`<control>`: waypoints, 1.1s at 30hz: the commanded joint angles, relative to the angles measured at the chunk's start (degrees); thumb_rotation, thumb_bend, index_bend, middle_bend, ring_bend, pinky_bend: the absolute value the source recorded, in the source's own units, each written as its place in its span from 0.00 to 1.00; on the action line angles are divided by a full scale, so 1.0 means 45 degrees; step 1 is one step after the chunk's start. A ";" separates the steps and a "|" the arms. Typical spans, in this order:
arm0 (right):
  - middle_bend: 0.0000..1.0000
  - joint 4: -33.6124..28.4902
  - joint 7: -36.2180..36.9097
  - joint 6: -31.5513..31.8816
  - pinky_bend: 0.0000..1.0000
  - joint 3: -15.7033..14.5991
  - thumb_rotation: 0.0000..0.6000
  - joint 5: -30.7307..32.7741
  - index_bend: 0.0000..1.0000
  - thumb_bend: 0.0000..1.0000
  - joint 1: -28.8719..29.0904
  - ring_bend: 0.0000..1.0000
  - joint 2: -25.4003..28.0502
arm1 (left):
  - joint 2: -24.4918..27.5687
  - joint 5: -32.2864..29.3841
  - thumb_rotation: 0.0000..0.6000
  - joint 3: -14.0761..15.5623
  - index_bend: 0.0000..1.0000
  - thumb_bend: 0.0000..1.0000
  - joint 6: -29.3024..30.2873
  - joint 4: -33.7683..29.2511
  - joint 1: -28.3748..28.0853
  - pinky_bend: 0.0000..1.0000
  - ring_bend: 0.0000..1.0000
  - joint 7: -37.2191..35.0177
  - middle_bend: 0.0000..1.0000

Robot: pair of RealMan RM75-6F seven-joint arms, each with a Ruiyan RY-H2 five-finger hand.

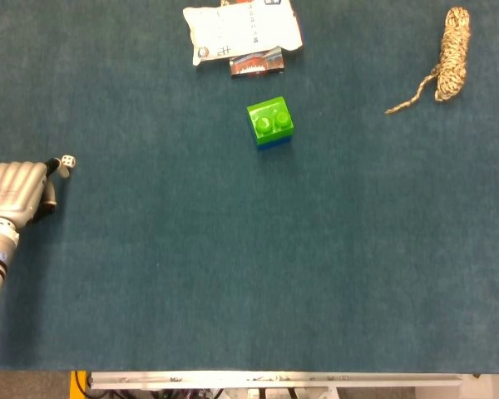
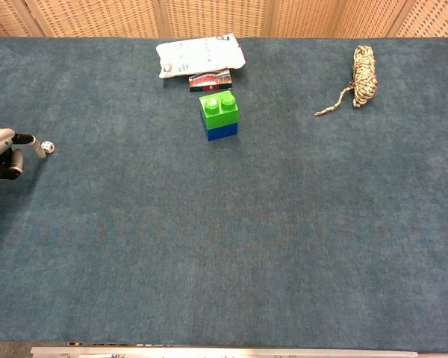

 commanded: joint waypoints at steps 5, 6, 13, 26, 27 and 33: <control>0.20 0.0010 0.0008 0.0001 0.28 0.0004 1.00 0.0004 0.20 0.09 -0.0005 0.09 -0.0002 | -0.0155 -0.0171 1.00 -0.0090 0.32 0.85 -0.0165 0.0242 -0.0108 0.95 1.00 0.0002 1.00; 0.20 0.0013 0.0004 -0.0006 0.28 0.0005 1.00 0.0012 0.20 0.09 -0.0002 0.09 -0.0005 | -0.0166 -0.0184 1.00 -0.0103 0.32 0.85 -0.0173 0.0255 -0.0120 0.95 1.00 0.0006 1.00; 0.20 0.0011 -0.0015 -0.0023 0.28 -0.0004 1.00 0.0001 0.20 0.09 0.0003 0.09 -0.0016 | -0.0198 -0.0251 1.00 -0.0195 0.32 0.85 -0.0154 0.0243 -0.0206 0.95 1.00 0.0084 1.00; 0.20 0.0009 0.0011 -0.0030 0.28 0.0001 1.00 0.0005 0.20 0.09 0.0000 0.09 -0.0004 | -0.0230 -0.0352 1.00 -0.0397 0.32 0.85 0.0057 -0.0022 -0.0445 0.95 1.00 0.0557 1.00; 0.20 0.0011 0.0011 -0.0032 0.28 -0.0001 1.00 0.0001 0.20 0.09 0.0001 0.09 -0.0002 | -0.0224 -0.0368 1.00 -0.0412 0.32 0.85 0.0081 -0.0051 -0.0458 0.95 1.00 0.0592 1.00; 0.20 0.0004 0.0041 -0.0005 0.28 0.0007 1.00 -0.0002 0.20 0.09 -0.0014 0.09 0.0023 | -0.0092 -0.0395 1.00 -0.0366 0.32 0.85 0.0353 -0.0296 -0.0379 0.95 1.00 0.0797 1.00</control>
